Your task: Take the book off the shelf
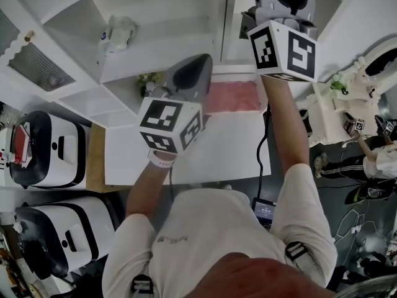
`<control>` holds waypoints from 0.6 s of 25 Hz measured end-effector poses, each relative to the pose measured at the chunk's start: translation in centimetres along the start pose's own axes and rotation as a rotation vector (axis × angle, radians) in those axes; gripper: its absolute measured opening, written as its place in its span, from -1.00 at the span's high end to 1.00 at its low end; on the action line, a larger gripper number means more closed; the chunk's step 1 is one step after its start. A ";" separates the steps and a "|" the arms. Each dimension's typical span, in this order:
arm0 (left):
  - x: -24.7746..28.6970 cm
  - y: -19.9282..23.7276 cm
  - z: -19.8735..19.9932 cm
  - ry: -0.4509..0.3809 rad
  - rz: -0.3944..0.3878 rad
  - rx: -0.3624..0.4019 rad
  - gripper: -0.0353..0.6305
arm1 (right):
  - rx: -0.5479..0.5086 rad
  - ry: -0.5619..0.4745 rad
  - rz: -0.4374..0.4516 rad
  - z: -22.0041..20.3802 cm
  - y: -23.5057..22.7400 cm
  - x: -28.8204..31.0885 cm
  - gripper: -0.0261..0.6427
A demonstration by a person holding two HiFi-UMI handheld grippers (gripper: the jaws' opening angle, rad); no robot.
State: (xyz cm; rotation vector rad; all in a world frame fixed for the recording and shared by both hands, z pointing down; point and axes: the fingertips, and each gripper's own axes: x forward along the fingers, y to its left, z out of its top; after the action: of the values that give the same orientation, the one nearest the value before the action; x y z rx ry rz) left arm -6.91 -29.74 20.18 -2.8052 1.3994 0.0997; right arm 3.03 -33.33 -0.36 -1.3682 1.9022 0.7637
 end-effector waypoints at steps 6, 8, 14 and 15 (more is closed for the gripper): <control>-0.2 -1.6 0.1 -0.006 -0.017 -0.001 0.89 | -0.006 -0.001 0.003 1.5 -0.4 -1.3 0.52; -0.3 -2.1 0.0 -0.005 -0.022 0.000 0.89 | -0.007 -0.002 0.002 2.1 -0.5 -1.7 0.52; -0.6 -3.7 0.2 -0.008 -0.033 -0.003 0.89 | 0.008 0.000 0.011 3.8 -0.8 -2.7 0.52; -0.7 -4.0 0.3 -0.009 -0.035 -0.002 0.89 | 0.009 0.000 0.014 4.1 -0.8 -2.9 0.52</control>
State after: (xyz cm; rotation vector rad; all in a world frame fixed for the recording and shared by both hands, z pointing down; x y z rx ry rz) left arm -4.14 -26.82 19.88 -2.8260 1.3481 0.1143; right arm 5.15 -28.75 -0.64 -1.3501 1.9153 0.7609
